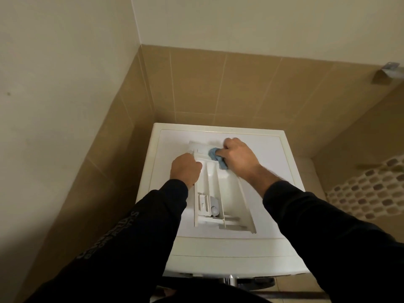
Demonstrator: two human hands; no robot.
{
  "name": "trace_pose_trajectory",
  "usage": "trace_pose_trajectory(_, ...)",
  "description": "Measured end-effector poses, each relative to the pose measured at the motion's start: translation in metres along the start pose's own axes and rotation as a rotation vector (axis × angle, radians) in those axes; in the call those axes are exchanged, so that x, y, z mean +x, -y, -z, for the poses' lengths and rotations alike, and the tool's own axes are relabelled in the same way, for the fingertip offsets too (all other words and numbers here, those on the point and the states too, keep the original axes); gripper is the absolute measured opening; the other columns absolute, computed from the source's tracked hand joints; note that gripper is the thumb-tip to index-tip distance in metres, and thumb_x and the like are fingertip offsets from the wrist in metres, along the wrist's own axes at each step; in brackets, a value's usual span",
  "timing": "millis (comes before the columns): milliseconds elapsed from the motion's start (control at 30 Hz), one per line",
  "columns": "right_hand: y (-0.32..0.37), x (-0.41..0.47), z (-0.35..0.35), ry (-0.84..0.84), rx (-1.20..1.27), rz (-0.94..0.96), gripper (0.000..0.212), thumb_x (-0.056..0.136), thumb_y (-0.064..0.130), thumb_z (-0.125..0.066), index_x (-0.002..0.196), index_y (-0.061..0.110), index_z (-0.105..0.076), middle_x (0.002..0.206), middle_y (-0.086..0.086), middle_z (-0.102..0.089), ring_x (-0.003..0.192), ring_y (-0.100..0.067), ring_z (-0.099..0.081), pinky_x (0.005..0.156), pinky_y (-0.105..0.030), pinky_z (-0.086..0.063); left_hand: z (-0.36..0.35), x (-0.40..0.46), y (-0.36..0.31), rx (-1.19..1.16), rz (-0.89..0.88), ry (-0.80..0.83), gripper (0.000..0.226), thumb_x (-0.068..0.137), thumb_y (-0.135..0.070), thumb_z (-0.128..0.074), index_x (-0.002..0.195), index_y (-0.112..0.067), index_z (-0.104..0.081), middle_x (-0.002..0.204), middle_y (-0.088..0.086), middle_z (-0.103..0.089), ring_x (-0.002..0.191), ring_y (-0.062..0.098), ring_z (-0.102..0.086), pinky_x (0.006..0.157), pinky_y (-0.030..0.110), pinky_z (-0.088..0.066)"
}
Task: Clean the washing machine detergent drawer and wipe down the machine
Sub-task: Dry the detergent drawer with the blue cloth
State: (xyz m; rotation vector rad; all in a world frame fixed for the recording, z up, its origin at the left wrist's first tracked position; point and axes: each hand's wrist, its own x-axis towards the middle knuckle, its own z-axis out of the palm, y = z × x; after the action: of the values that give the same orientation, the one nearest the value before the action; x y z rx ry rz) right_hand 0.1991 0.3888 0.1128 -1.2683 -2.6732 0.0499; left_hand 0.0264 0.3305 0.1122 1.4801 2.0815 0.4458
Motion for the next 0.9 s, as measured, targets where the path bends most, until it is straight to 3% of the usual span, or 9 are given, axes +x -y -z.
trace_pose_trajectory(133,-0.007,-0.015,0.006,0.04,0.037,-0.115,0.014,0.077,0.002,-0.07,0.088,0.008,-0.076,0.076,-0.012,-0.05,0.07,-0.036,-0.054,0.056,-0.031,-0.043,0.001,0.001,-0.007,-0.011,-0.012,0.009,0.028,0.098,-0.02,-0.048,0.071,-0.011,-0.047,0.064,-0.003,-0.04,0.058,0.011,-0.041,0.047,0.017,-0.026)
trace_pose_trajectory(233,-0.01,-0.023,0.016,0.041,0.082,-0.194,0.012,0.088,0.007,-0.061,0.082,0.009,-0.072,0.081,-0.009,-0.051,0.069,-0.031,-0.055,0.049,-0.032,-0.05,0.0,0.004,-0.005,-0.021,0.003,0.019,0.024,0.097,-0.02,-0.048,0.076,-0.008,-0.049,0.066,-0.002,-0.043,0.059,0.01,-0.043,0.048,0.018,-0.028)
trace_pose_trajectory(300,-0.019,-0.033,0.014,0.103,0.075,-0.24,0.014,0.09,0.01,-0.059,0.083,0.014,-0.07,0.088,-0.009,-0.054,0.077,-0.03,-0.058,0.058,-0.032,-0.053,0.0,0.004,0.003,-0.043,0.029,0.027,0.02,0.097,-0.018,-0.048,0.081,-0.007,-0.051,0.069,-0.001,-0.047,0.066,0.015,-0.05,0.051,0.019,-0.032)
trace_pose_trajectory(400,-0.026,-0.044,0.01,0.152,0.059,-0.315,0.017,0.085,0.008,-0.063,0.095,0.014,-0.075,0.09,-0.004,-0.05,0.085,-0.028,-0.055,0.067,-0.026,-0.042,0.0,0.002,0.009,-0.052,0.043,0.024,0.025,0.097,-0.018,-0.048,0.075,-0.008,-0.049,0.064,0.0,-0.047,0.063,0.017,-0.051,0.054,0.021,-0.036)
trace_pose_trajectory(533,-0.011,-0.03,0.013,-0.018,0.131,-0.235,0.016,0.082,0.001,-0.066,0.091,0.009,-0.076,0.084,-0.01,-0.055,0.079,-0.031,-0.055,0.062,-0.028,-0.042,-0.003,0.001,0.008,-0.056,0.058,0.014,0.025,0.096,-0.018,-0.049,0.073,-0.008,-0.049,0.062,0.001,-0.046,0.056,0.012,-0.047,0.048,0.02,-0.033)
trace_pose_trajectory(633,0.002,-0.016,0.013,0.003,0.129,-0.129,0.016,0.08,-0.002,-0.068,0.092,0.006,-0.075,0.081,-0.013,-0.053,0.08,-0.031,-0.052,0.059,-0.028,-0.038,-0.005,0.0,0.006,-0.062,0.045,0.019,0.022,0.095,-0.018,-0.05,0.076,-0.007,-0.051,0.063,0.0,-0.046,0.057,0.011,-0.046,0.049,0.019,-0.033)
trace_pose_trajectory(733,-0.004,-0.019,0.005,0.007,0.141,-0.156,0.018,0.079,-0.004,-0.067,0.088,0.01,-0.073,0.081,-0.006,-0.046,0.079,-0.026,-0.046,0.055,-0.027,-0.039,-0.005,0.0,0.007,-0.063,0.047,0.012,0.025,0.096,-0.018,-0.049,0.073,-0.009,-0.051,0.062,0.0,-0.047,0.055,0.011,-0.047,0.048,0.018,-0.032)
trace_pose_trajectory(833,-0.021,-0.039,-0.003,0.086,0.102,-0.262,0.018,0.084,0.004,-0.066,0.096,0.015,-0.075,0.087,-0.006,-0.047,0.083,-0.031,-0.053,0.066,-0.03,-0.051,-0.006,0.001,0.017,-0.061,0.06,-0.023,0.026,0.098,-0.02,-0.048,0.1,0.0,-0.064,0.064,-0.001,-0.048,0.055,0.01,-0.047,0.052,0.02,-0.036)
trace_pose_trajectory(900,-0.032,-0.056,-0.004,0.146,0.111,-0.436,0.024,0.09,0.007,-0.059,0.106,0.015,-0.075,0.098,-0.011,-0.053,0.088,-0.035,-0.057,0.077,-0.033,-0.053,-0.007,0.001,0.026,-0.06,0.063,-0.048,0.032,0.099,-0.022,-0.048,0.115,0.002,-0.062,0.071,0.0,-0.051,0.06,0.011,-0.048,0.061,0.02,-0.039)
